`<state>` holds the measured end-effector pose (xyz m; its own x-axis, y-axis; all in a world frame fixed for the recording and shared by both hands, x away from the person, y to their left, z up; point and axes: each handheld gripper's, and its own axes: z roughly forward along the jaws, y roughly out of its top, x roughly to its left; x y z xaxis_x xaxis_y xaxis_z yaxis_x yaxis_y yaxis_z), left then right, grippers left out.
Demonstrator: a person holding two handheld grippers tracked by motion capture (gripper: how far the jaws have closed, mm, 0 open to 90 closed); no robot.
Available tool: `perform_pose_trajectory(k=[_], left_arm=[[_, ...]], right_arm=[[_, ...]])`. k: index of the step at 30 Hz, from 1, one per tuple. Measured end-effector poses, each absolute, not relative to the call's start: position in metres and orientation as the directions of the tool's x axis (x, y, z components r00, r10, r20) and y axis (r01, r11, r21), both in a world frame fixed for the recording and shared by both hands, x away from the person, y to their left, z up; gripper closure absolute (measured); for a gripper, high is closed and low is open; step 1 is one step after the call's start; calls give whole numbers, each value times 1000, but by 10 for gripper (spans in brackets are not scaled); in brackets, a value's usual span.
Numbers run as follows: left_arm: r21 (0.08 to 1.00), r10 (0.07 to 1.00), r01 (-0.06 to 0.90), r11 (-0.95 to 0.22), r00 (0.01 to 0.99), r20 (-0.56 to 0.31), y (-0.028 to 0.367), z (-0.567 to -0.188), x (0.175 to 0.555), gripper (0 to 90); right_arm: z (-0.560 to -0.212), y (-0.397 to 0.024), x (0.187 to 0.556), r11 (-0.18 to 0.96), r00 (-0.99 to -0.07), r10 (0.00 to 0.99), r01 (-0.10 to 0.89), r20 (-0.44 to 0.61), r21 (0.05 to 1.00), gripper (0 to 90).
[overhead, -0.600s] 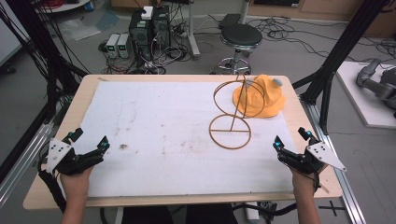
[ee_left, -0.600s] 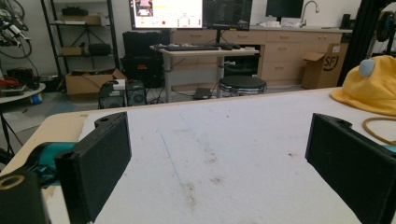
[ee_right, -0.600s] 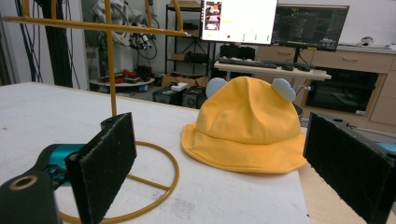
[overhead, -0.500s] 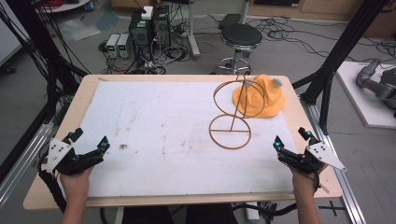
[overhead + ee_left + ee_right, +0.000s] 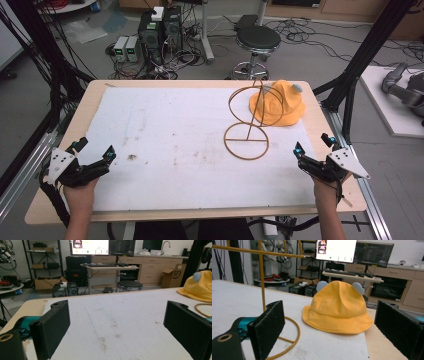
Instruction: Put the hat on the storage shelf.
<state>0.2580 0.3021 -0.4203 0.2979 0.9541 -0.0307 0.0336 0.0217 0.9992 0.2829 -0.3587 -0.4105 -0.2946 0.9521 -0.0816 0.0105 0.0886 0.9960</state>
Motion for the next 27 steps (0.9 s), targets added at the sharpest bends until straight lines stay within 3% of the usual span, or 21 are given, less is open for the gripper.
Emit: perform_pose_trajectory(k=[11,27], left_arm=[[1000,949,28,11,315,-19,296,-419,258,74],[999,943,35,2,331,-14,290,-418,259,74]], right_arm=[[-405,-352,307,178,-279,947,51,-157,983,92],[-399,-359,363,196,-263,951,110,-161,974,92]])
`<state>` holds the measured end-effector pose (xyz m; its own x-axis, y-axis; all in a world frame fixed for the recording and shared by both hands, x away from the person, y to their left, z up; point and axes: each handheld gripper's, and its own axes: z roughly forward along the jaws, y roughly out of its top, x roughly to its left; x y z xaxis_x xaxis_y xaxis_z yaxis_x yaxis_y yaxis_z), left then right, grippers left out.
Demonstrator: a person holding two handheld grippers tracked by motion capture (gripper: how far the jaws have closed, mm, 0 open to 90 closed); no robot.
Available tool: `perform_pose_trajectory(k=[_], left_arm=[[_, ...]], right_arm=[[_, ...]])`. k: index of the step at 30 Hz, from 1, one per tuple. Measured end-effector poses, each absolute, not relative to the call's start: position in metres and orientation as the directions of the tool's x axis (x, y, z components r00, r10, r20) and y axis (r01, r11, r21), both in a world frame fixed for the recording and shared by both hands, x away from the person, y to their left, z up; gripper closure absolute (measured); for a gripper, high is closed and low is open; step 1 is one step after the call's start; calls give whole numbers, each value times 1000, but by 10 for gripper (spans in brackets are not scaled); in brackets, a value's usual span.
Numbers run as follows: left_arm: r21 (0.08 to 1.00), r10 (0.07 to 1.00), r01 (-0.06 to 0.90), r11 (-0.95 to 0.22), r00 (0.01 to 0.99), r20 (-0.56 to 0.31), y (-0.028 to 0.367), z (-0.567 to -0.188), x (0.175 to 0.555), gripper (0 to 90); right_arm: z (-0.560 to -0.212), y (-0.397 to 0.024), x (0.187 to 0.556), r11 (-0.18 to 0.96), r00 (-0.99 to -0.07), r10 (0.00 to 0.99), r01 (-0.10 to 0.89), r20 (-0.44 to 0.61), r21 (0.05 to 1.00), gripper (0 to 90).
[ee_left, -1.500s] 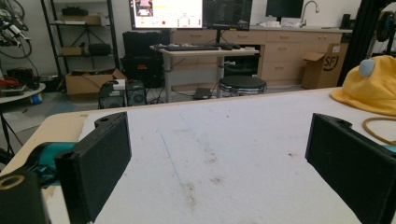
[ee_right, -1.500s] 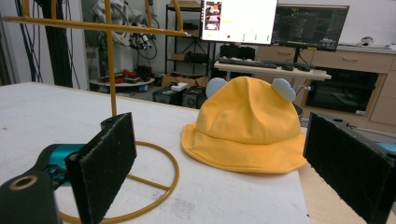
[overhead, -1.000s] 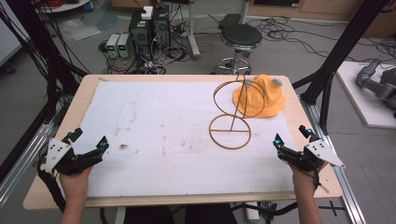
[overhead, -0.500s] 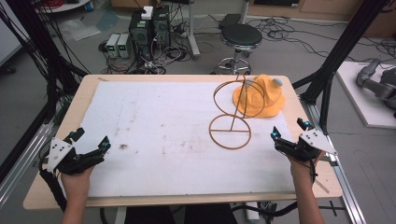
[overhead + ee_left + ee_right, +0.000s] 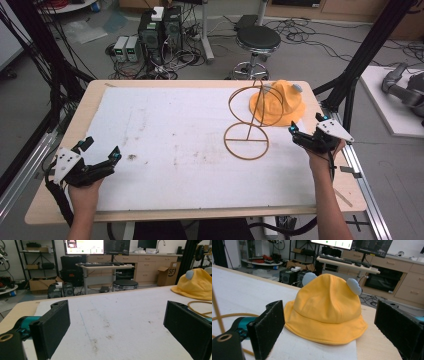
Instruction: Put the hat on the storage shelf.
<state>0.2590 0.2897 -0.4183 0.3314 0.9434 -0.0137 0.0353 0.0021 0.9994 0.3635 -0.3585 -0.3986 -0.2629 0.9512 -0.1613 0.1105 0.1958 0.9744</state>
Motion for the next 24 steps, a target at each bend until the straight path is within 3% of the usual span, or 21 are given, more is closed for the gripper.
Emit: perform_pose_trajectory(k=[24], left_arm=[[998,923,34,43,381,-53,284,-422,264,74]], right_arm=[[-403,-355,440,211,-251,954,176,-164,962,94]])
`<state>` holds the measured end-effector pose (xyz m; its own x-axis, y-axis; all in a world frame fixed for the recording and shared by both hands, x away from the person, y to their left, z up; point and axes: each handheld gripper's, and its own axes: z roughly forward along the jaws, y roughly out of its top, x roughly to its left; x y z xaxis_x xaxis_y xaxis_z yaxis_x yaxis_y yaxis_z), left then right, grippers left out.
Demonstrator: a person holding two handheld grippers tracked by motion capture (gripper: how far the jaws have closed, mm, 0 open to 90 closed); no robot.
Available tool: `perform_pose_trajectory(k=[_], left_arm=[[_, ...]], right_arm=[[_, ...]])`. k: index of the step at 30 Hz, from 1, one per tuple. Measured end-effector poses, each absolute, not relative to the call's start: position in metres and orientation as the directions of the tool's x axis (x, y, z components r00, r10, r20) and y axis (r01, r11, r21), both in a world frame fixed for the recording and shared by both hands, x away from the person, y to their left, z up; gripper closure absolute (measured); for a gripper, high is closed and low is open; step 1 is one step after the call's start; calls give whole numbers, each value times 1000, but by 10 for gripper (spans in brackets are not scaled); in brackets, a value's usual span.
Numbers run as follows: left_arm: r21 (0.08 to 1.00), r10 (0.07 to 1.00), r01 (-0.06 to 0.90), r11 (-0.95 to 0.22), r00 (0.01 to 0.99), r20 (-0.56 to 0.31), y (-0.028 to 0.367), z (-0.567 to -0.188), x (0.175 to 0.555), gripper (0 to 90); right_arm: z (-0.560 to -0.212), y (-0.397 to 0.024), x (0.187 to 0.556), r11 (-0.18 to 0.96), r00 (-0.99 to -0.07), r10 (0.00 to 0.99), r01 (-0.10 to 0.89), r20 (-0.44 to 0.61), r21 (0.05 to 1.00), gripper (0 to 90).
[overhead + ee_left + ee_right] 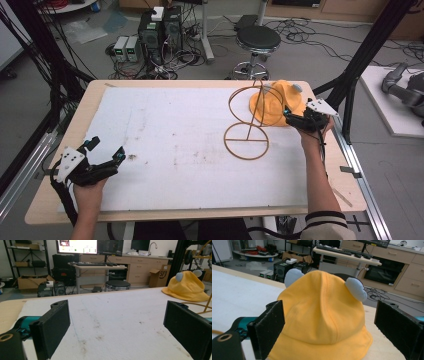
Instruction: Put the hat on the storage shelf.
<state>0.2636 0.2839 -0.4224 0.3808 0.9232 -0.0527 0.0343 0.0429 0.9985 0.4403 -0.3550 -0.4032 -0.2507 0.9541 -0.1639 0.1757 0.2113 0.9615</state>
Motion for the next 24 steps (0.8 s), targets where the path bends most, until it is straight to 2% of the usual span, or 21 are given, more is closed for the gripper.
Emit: perform_pose_trajectory(k=[6,12,15,24], left_arm=[[999,928,22,34,371,-40,284,-420,262,74],[1000,930,19,25,367,-30,284,-419,262,74],[1000,929,18,23,368,-28,285,-419,261,74],[1000,929,19,22,368,-28,283,-419,261,74]], right_arm=[[-404,-354,454,209,-250,954,174,-162,962,102],[-405,-350,464,225,-274,946,172,-173,959,153],[-415,-351,472,226,-269,949,211,-165,951,159],[-430,-352,483,234,-288,943,228,-164,945,243]])
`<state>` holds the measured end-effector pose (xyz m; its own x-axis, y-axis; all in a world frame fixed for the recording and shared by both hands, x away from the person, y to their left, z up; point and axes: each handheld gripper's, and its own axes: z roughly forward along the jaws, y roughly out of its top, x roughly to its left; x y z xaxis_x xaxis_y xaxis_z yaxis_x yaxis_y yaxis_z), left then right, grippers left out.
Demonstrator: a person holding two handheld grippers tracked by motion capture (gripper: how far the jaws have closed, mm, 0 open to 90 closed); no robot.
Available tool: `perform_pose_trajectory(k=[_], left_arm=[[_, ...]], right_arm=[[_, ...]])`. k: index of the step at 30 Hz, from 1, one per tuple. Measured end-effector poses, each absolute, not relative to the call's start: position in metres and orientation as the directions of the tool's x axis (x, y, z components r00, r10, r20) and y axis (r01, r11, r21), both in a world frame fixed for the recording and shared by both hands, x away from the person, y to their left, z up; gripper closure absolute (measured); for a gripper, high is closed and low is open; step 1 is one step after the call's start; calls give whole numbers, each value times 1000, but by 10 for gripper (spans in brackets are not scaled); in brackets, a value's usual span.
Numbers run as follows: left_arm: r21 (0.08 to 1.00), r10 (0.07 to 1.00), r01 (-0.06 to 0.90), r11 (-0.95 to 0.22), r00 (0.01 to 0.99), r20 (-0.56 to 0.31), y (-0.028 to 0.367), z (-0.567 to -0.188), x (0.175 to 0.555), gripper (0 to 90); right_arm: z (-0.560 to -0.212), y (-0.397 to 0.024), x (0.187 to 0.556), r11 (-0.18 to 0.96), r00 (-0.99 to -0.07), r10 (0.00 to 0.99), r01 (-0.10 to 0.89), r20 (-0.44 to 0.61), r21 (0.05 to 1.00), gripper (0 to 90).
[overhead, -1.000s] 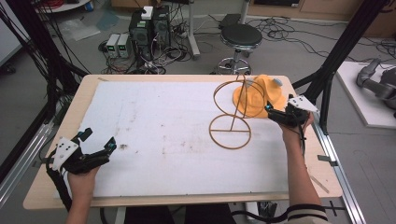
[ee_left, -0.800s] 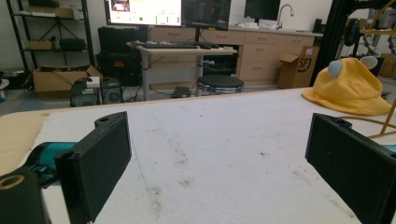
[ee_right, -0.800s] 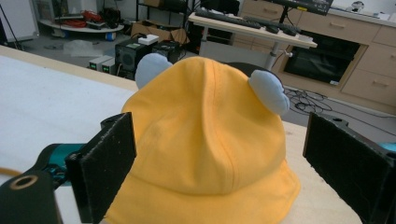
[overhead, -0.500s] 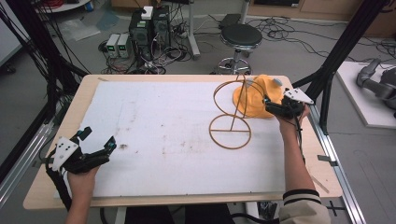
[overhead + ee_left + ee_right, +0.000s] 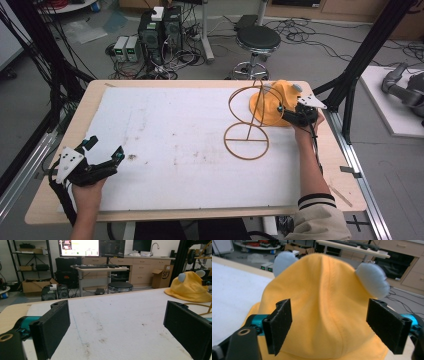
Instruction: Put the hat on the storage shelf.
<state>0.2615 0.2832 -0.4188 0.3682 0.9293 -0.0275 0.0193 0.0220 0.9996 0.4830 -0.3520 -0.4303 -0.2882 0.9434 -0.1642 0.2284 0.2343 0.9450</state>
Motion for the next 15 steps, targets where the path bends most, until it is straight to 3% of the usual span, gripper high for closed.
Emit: perform_pose_trajectory(k=[15], left_arm=[[999,928,30,20,372,-29,282,-421,263,74]], right_arm=[[-428,-345,490,294,-311,924,200,-224,935,458]])
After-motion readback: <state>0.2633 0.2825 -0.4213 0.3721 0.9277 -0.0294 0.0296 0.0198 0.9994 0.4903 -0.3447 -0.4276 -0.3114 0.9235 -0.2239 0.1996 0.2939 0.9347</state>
